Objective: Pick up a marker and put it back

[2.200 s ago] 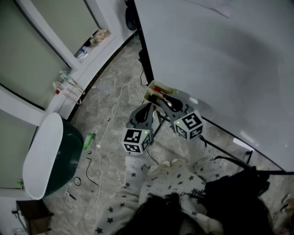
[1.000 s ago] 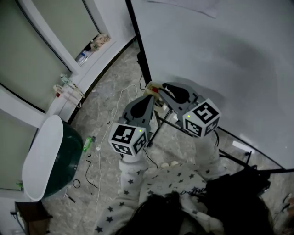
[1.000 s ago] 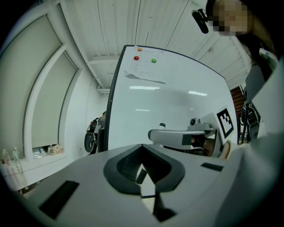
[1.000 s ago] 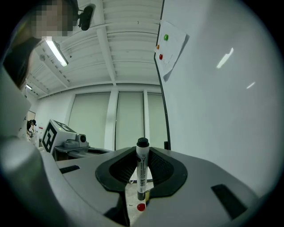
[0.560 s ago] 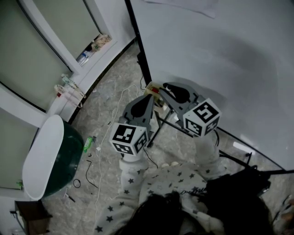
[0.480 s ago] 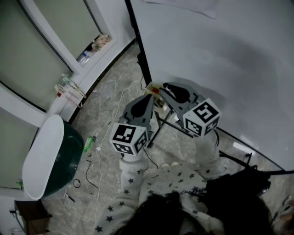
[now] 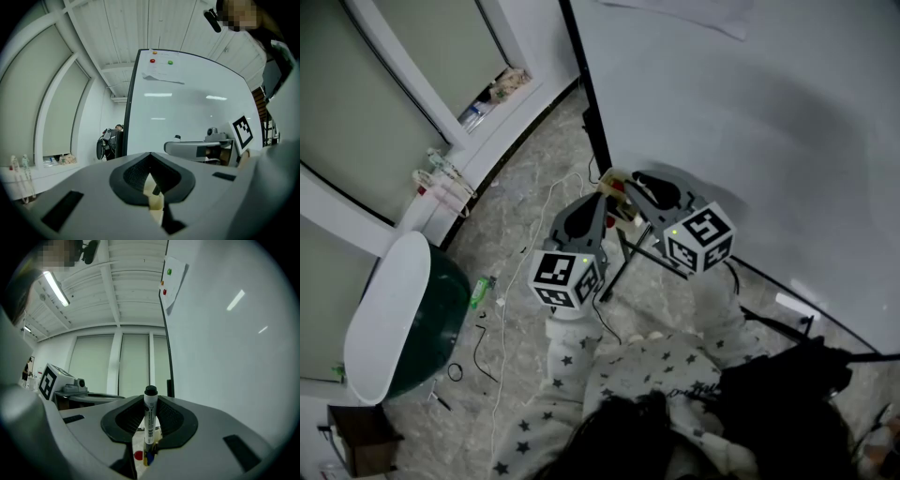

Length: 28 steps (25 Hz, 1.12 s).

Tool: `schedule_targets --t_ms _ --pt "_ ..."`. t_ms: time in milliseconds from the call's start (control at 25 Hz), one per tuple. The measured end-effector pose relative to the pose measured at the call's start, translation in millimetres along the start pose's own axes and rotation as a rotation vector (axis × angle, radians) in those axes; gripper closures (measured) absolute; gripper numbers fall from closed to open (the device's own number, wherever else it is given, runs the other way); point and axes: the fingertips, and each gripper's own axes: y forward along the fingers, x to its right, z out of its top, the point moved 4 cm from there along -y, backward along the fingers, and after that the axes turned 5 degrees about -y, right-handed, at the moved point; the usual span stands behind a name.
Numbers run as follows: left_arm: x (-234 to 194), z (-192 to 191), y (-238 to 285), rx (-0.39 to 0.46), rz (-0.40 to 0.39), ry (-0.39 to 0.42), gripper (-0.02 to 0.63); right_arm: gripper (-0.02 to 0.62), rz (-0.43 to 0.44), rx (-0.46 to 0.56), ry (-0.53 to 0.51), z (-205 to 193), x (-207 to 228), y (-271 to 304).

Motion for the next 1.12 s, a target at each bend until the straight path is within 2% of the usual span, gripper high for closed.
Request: schedule_targets --t_ms 200,520,800,1120 --pt "-3 -13 2 -0.019 0.011 -0.003 0.604 0.512 -0.025 0.038 0.053 -24 7 4" --pt "-3 -31 7 -0.040 0.004 -0.027 0.604 0.512 -0.027 0.019 0.085 -65 1 8" --pt "-2 -49 10 -0.040 0.000 -0.030 0.604 0.512 -0.003 -0.002 0.020 -86 -9 9" --pt "-2 -64 14 -0.053 -0.010 -0.032 0.604 0.511 0.011 -0.038 -0.005 -104 -12 10"
